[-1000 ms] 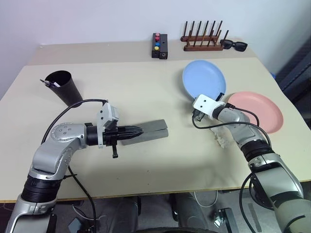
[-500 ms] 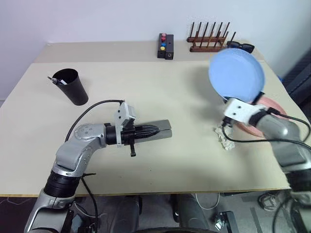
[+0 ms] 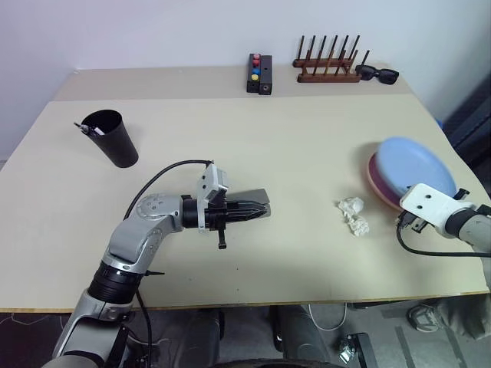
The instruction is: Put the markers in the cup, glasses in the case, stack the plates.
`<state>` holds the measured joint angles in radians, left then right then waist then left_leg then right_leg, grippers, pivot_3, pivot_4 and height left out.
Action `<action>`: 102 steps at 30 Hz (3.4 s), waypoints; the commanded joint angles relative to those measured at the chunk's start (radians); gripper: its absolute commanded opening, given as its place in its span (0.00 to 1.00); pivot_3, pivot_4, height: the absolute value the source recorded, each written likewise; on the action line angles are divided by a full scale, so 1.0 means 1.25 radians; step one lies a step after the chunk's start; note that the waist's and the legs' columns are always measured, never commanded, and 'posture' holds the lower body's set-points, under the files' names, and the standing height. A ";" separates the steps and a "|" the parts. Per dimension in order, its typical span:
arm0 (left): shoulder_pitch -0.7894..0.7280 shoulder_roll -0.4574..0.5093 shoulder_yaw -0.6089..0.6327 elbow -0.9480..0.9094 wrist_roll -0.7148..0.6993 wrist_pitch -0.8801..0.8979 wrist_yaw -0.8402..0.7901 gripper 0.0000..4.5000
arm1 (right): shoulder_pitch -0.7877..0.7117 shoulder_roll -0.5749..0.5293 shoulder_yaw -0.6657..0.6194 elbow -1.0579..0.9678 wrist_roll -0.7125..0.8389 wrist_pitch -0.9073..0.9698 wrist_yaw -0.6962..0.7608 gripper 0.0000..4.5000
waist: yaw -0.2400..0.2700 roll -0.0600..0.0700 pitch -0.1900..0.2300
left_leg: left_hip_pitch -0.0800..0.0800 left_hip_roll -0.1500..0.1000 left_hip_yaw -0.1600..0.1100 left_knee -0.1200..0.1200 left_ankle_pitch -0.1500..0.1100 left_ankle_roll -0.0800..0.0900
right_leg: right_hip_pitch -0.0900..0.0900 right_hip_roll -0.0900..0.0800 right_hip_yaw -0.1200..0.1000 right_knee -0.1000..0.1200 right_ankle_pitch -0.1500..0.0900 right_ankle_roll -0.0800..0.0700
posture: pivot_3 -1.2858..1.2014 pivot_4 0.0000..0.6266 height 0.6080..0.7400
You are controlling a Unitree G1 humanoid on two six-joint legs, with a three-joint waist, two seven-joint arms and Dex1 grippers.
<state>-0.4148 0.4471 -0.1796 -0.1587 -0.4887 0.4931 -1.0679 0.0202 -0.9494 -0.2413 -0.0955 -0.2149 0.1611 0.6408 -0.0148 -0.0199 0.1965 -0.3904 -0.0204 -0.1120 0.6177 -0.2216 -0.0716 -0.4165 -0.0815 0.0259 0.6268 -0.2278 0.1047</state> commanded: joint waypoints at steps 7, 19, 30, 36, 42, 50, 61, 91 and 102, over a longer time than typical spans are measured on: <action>0.002 0.001 0.013 -0.017 -0.005 -0.010 0.011 0.04 | -0.044 0.019 -0.038 -0.055 0.092 -0.008 0.028 0.66 | 0.000 0.000 0.000 | 0.000 0.000 0.000 0.000 0.000 0.000 | 0.000 0.000 0.000 0.000 0.000 0.000 | 0.52 0.24 1.00; 0.009 0.005 0.017 -0.032 -0.010 -0.008 0.021 0.04 | -0.021 0.135 0.015 -0.164 0.297 0.183 0.091 0.66 | 0.001 0.000 0.000 | 0.000 0.000 -0.001 0.000 0.000 0.000 | 0.001 0.000 0.000 -0.002 0.000 0.000 | 0.52 0.24 1.00; 0.015 0.007 0.020 -0.043 -0.016 0.001 0.033 0.04 | -0.060 0.136 0.070 -0.094 0.263 0.185 0.054 0.38 | 0.001 0.000 0.000 | 0.000 0.000 -0.001 0.000 0.000 0.000 | 0.001 0.000 0.000 -0.002 0.000 0.000 | 0.52 0.24 1.00; 0.016 0.006 0.020 -0.043 -0.020 0.004 0.036 0.04 | -0.066 0.133 0.069 -0.105 0.274 0.179 0.054 0.01 | 0.001 0.000 0.000 | 0.000 0.000 -0.001 0.000 0.000 0.000 | 0.001 0.000 -0.001 -0.003 0.000 0.000 | 0.52 0.24 1.00; 0.014 0.002 0.016 -0.040 -0.021 0.002 0.034 0.04 | -0.111 0.134 0.014 -0.133 0.300 0.182 0.026 0.01 | 0.000 0.000 0.000 | 0.000 0.000 -0.001 0.000 0.000 0.000 | 0.001 0.000 -0.001 -0.003 0.000 0.000 | 0.52 0.24 1.00; 0.009 -0.012 0.004 -0.030 -0.015 -0.005 0.030 0.04 | -0.164 0.088 -0.057 -0.011 0.225 0.172 -0.073 0.01 | 0.004 0.000 0.000 | 0.000 0.000 -0.001 0.000 0.000 0.001 | 0.003 0.000 -0.001 -0.005 0.000 0.000 | 0.52 0.24 1.00; 0.018 -0.017 0.008 -0.041 -0.015 -0.005 0.035 0.04 | -0.149 0.091 -0.077 0.110 0.222 0.109 -0.097 0.52 | -0.002 0.001 0.000 | 0.000 0.000 -0.001 -0.001 -0.001 0.001 | 0.003 0.000 -0.001 -0.006 0.000 0.000 | 0.52 0.24 1.00; -0.009 -0.040 0.001 0.012 0.049 -0.102 0.038 0.04 | 0.083 0.135 -0.004 -0.113 0.376 0.194 0.067 0.34 | 0.003 0.001 0.000 | 0.000 0.000 -0.001 0.001 -0.002 0.003 | 0.005 0.000 -0.001 -0.009 0.000 0.001 | 0.52 0.24 1.00; -0.011 -0.043 0.008 0.021 0.058 -0.112 0.054 0.04 | -0.109 0.164 -0.050 -0.003 0.327 0.116 -0.063 0.01 | 0.001 0.001 0.000 | 0.001 0.000 -0.001 0.001 -0.002 0.003 | 0.005 0.000 -0.001 -0.009 0.000 0.001 | 0.52 0.24 1.00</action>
<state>-0.4172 0.3953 -0.1820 -0.1191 -0.4214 0.3747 -1.0073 -0.0792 -0.7457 -0.2646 -0.1427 0.2283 0.3399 0.6234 -0.0136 -0.0186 0.1964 -0.3898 -0.0204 -0.1131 0.6186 -0.2237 -0.0684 -0.4099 -0.0813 0.0244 0.6159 -0.2280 0.1063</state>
